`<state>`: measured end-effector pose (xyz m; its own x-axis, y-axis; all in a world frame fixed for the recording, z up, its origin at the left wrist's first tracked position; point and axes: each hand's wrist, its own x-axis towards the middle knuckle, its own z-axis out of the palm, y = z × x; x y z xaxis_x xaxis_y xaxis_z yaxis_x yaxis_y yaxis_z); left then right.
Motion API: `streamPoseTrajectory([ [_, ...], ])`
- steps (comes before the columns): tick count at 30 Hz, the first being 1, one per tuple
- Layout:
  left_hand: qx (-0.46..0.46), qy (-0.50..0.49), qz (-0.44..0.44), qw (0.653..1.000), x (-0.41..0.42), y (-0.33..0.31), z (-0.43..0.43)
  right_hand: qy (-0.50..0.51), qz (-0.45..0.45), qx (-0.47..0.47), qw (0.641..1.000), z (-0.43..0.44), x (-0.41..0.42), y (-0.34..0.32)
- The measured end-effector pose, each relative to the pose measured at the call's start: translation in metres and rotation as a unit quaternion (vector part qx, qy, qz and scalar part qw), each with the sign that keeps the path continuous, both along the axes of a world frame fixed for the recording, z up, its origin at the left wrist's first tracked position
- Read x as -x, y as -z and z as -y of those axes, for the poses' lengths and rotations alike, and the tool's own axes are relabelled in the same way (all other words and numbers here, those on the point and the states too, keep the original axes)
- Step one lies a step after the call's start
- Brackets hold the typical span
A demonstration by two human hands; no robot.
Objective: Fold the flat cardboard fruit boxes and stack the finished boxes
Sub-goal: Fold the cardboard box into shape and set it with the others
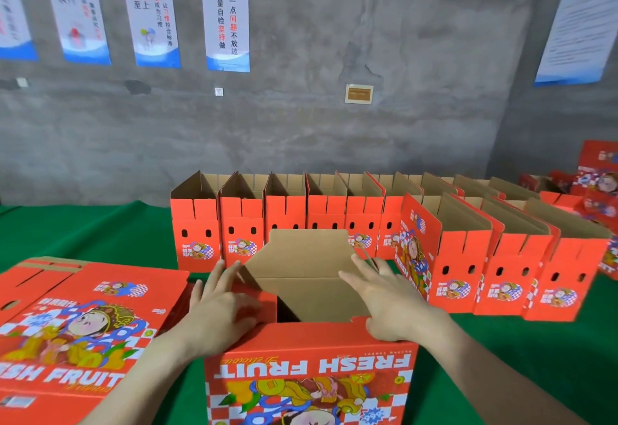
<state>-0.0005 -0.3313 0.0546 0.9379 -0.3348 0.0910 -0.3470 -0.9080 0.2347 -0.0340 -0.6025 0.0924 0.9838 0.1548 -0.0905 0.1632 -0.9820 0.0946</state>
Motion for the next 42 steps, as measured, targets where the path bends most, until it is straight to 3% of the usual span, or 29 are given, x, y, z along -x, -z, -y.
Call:
streamPoseTrajectory([
  [2,-0.025,0.027,-0.018,0.999,-0.006,-0.006,0.0,-0.006,0.002,-0.009,1.0,0.0,0.0,0.002],
  [6,0.057,0.053,-0.106,0.991,-0.014,-0.021,-0.001,-0.033,0.026,-0.05,0.998,0.006,0.001,0.011],
  [9,0.075,0.042,-0.119,0.989,-0.021,-0.022,-0.004,-0.073,0.07,-0.123,0.987,0.016,0.002,0.021],
  [16,0.098,0.025,-0.08,0.992,-0.034,-0.006,-0.004,-0.174,0.225,-0.304,0.909,0.025,0.011,0.036],
  [20,0.107,0.024,-0.066,0.992,-0.037,-0.001,-0.004,-0.069,0.111,-0.339,0.932,0.026,0.01,0.042],
  [22,0.118,0.027,-0.065,0.991,-0.037,0.0,-0.004,-0.041,0.1,-0.368,0.923,0.025,0.007,0.041],
  [27,0.159,0.044,-0.048,0.985,-0.031,0.004,-0.004,0.049,0.166,-0.496,0.851,0.028,-0.006,0.036],
  [30,0.199,0.054,-0.027,0.978,-0.025,0.006,-0.006,0.097,0.161,-0.589,0.786,0.032,-0.014,0.034],
  [32,0.243,0.073,0.005,0.967,-0.023,0.008,-0.008,0.114,0.154,-0.609,0.77,0.032,-0.017,0.036],
  [34,0.282,0.082,0.047,0.955,-0.018,0.009,-0.006,0.111,0.154,-0.597,0.779,0.03,-0.018,0.039],
  [38,0.324,-0.003,0.085,0.942,-0.014,0.008,-0.003,0.071,0.151,-0.533,0.829,0.026,-0.012,0.04],
  [42,0.235,0.004,0.067,0.97,-0.017,0.008,-0.001,0.018,0.147,-0.462,0.875,0.025,-0.007,0.039],
])
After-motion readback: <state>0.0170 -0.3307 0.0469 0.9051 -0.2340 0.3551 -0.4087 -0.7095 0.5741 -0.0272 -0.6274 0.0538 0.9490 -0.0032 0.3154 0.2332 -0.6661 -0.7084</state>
